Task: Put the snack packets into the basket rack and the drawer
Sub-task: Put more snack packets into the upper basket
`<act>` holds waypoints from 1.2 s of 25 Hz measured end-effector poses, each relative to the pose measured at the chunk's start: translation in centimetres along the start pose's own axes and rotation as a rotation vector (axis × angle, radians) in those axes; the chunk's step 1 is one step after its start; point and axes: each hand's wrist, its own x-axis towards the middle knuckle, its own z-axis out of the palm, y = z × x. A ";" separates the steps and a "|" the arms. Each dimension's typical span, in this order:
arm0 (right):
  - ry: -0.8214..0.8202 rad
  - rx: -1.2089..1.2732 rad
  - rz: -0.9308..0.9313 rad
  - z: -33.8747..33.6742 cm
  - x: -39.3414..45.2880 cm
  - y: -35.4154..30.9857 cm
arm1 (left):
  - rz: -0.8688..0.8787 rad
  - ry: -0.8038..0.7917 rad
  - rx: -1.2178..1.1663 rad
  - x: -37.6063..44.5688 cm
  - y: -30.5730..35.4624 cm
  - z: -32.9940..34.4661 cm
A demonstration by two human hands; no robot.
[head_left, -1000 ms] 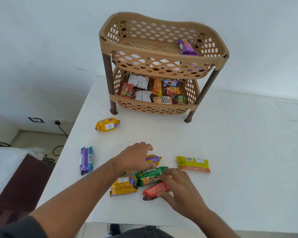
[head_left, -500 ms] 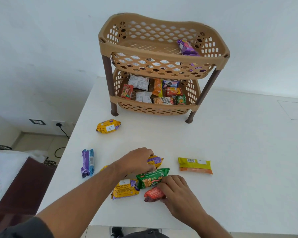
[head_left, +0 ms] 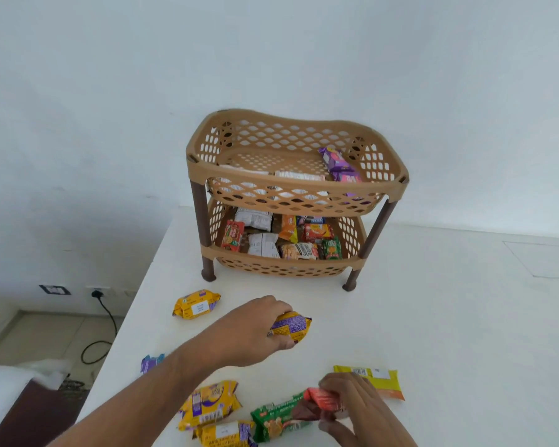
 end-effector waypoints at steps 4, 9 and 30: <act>0.143 0.234 0.108 -7.5 5.8 -0.2 | 0.178 0.186 0.068 -1.2 3.1 -9.2; 0.406 0.065 -0.029 -18.7 17.1 -1.0 | 0.249 0.435 0.188 0.3 4.7 -21.2; -0.248 -0.172 0.217 -17.2 42.1 10.2 | -0.254 0.136 0.595 19.9 -4.7 -27.8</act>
